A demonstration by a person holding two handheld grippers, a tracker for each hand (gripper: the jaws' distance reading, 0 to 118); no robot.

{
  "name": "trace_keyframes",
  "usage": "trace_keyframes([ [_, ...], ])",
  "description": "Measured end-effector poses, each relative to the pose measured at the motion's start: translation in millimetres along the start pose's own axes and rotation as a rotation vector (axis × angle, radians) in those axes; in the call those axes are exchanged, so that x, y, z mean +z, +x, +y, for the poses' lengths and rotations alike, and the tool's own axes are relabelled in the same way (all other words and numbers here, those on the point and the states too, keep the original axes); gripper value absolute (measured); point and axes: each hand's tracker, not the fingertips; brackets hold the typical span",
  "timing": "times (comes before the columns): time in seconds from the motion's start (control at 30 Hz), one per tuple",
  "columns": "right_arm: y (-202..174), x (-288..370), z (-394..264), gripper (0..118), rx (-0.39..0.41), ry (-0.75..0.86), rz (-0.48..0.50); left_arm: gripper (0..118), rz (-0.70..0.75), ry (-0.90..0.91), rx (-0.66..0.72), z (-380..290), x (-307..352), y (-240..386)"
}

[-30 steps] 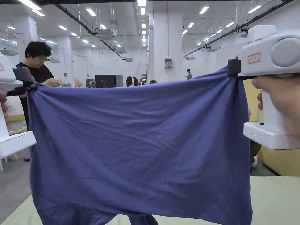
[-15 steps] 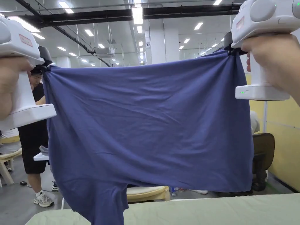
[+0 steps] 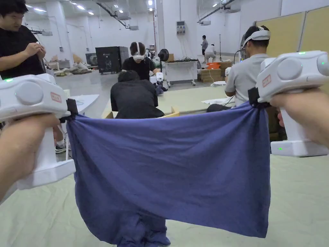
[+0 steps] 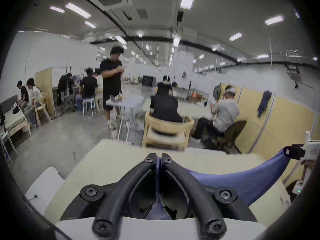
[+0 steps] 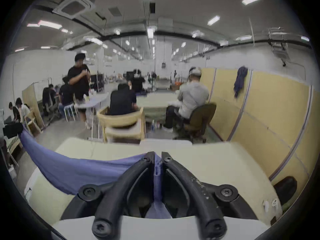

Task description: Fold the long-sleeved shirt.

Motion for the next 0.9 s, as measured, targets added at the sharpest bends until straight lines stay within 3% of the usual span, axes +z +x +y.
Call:
trace_keyframes([
  [0.13, -11.7, -57.1, -96.8, 9, 0.042, -0.197, -0.003, 2, 0.041, -0.163, 0.005, -89.8, -46.3, -12.2],
  [0.3, -11.4, -84.1, -196.0, 9, 0.007, -0.357, 0.024, 2, 0.093, -0.342, 0.034, -184.6, -73.1, -32.1],
  [0.43, 2.0, -85.5, -245.9, 9, -0.017, -0.407, 0.052, 2, 0.067, -0.38, 0.005, -231.5, -55.1, -44.1],
  [0.6, 13.2, -40.7, -321.7, 9, -0.048, -0.482, 0.099, 2, 0.049, -0.506, -0.021, -291.2, -9.3, -66.1],
  [0.9, 36.9, 111.5, -435.9, 9, -0.148, -0.53, 0.133, 2, -0.025, -0.572, -0.077, -356.4, 153.2, -83.1],
])
